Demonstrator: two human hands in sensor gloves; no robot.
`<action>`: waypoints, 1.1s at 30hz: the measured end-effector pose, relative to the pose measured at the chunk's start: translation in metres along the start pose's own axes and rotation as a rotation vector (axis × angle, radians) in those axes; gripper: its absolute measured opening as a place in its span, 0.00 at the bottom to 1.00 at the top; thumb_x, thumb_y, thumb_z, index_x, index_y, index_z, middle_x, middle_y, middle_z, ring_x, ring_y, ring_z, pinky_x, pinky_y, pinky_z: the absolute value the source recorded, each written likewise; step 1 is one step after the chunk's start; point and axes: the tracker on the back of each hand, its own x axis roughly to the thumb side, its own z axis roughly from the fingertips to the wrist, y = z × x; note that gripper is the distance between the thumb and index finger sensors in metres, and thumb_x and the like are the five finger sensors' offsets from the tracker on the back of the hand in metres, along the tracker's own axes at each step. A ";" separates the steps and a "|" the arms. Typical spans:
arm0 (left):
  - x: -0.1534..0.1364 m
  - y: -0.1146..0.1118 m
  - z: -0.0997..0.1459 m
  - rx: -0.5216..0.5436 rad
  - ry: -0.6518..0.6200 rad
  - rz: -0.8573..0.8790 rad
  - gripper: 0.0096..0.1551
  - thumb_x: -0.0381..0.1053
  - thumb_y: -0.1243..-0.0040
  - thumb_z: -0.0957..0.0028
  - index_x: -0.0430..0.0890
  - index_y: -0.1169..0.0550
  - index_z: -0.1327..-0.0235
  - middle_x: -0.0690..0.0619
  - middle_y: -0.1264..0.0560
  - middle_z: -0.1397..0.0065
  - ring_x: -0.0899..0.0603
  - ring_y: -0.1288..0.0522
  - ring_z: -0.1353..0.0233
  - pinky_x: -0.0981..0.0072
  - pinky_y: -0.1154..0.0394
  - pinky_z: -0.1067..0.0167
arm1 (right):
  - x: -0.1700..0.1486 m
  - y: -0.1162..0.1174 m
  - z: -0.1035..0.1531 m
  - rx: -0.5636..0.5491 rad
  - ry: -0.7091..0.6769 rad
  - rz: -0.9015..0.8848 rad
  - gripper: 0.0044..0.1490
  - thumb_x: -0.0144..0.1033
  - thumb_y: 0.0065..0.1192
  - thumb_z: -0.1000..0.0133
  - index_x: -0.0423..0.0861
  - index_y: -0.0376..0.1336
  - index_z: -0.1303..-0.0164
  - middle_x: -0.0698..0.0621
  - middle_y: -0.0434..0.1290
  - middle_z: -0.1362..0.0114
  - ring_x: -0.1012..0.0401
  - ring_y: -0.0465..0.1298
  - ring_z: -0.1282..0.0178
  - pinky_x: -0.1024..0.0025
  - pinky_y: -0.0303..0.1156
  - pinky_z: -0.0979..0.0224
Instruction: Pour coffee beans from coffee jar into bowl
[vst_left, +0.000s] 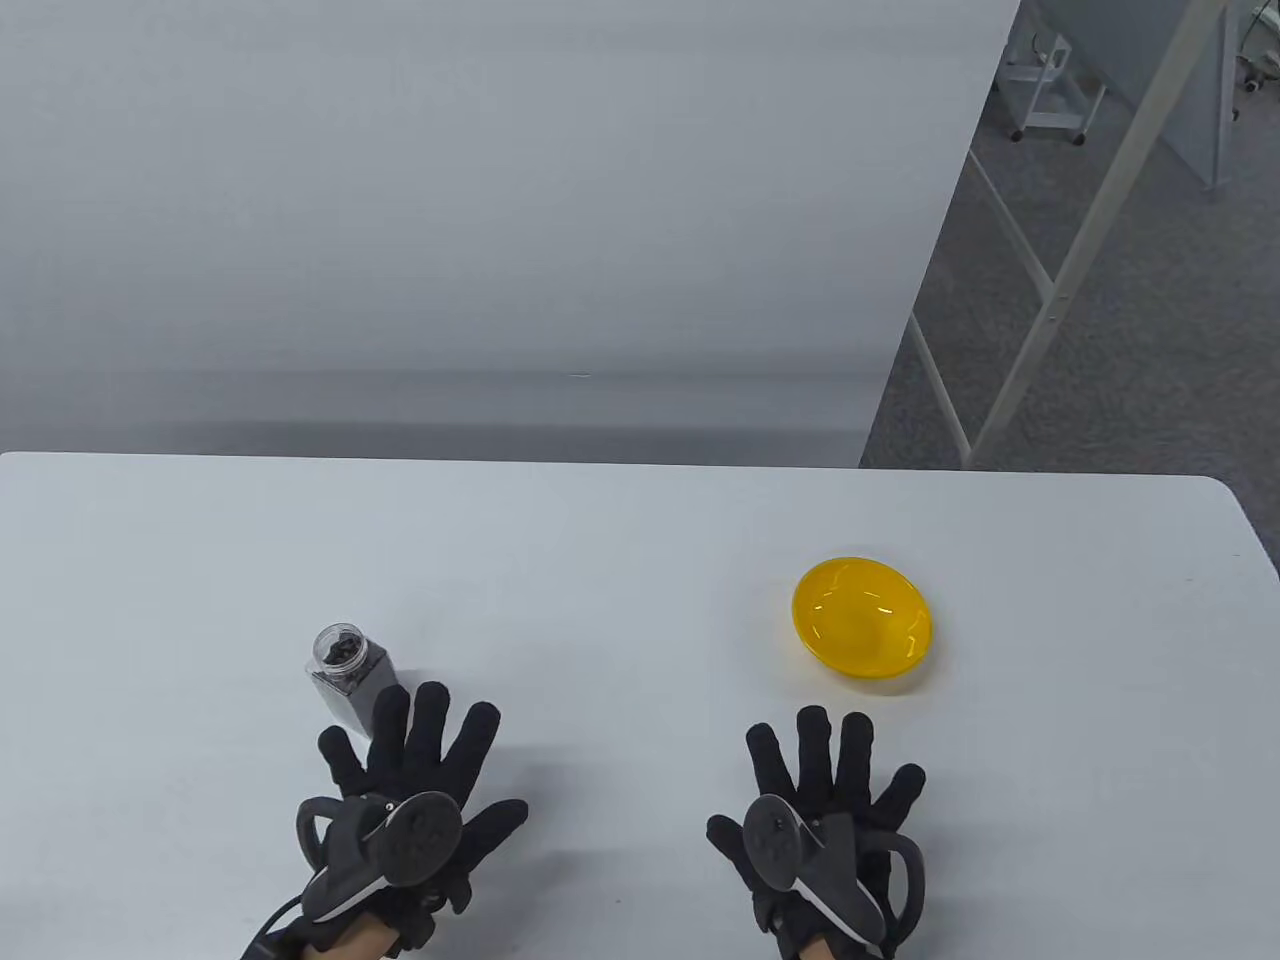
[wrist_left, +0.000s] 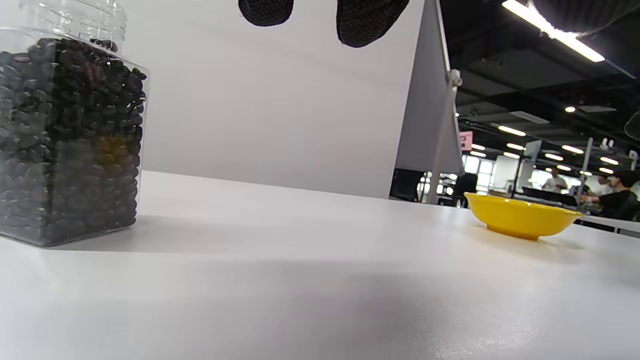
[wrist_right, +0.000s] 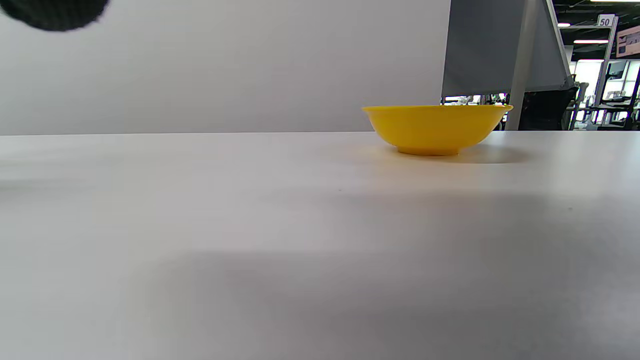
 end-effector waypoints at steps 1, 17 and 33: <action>-0.001 0.000 0.000 -0.005 0.001 -0.011 0.57 0.85 0.58 0.58 0.54 0.42 0.18 0.36 0.53 0.15 0.18 0.55 0.19 0.11 0.64 0.47 | 0.001 0.000 0.000 0.004 0.000 0.005 0.59 0.81 0.45 0.58 0.65 0.25 0.31 0.45 0.17 0.21 0.37 0.21 0.21 0.16 0.20 0.41; -0.004 -0.003 0.006 0.006 0.001 -0.014 0.57 0.85 0.57 0.58 0.54 0.41 0.19 0.36 0.51 0.16 0.19 0.53 0.20 0.12 0.62 0.46 | 0.002 -0.004 0.000 0.004 0.001 0.005 0.57 0.81 0.43 0.58 0.66 0.25 0.31 0.44 0.18 0.21 0.36 0.22 0.21 0.16 0.22 0.40; -0.002 -0.003 0.006 0.025 -0.014 -0.016 0.57 0.84 0.56 0.57 0.53 0.40 0.19 0.35 0.50 0.16 0.19 0.51 0.20 0.12 0.61 0.44 | -0.005 -0.003 -0.002 0.019 0.039 -0.014 0.58 0.81 0.44 0.58 0.65 0.25 0.30 0.44 0.18 0.21 0.37 0.21 0.21 0.16 0.21 0.40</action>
